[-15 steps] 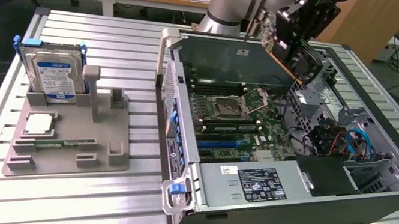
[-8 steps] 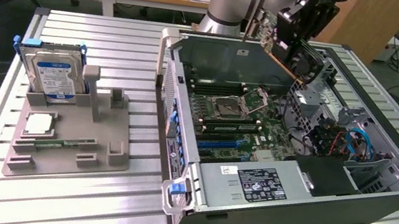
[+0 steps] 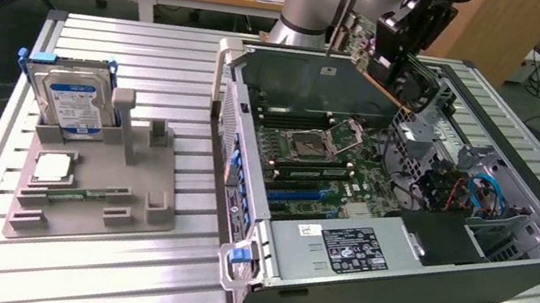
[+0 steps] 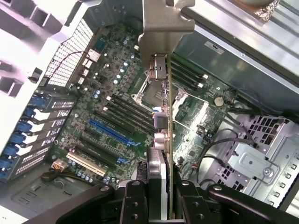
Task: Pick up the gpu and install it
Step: 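Insert the gpu into the slot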
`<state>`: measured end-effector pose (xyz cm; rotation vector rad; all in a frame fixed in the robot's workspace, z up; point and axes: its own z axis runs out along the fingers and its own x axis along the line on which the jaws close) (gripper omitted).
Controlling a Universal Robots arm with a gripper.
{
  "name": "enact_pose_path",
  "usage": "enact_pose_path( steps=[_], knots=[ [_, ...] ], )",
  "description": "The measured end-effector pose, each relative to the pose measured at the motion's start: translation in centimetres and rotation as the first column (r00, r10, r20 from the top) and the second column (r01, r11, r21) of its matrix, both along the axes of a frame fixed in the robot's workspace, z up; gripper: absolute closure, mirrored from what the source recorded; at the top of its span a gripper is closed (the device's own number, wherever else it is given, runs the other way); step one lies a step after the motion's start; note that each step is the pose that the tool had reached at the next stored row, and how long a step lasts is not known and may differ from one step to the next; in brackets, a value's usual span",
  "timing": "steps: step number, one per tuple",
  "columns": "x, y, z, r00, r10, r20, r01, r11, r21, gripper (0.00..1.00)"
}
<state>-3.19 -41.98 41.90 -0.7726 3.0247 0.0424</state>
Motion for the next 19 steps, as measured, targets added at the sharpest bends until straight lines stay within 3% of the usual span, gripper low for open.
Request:
enact_pose_path(
  steps=[19],
  knots=[
    [0.0, -0.04, 0.0, 0.9932, 0.116, 0.0, -0.116, 0.9932, -0.0001, 0.72]
  ],
)
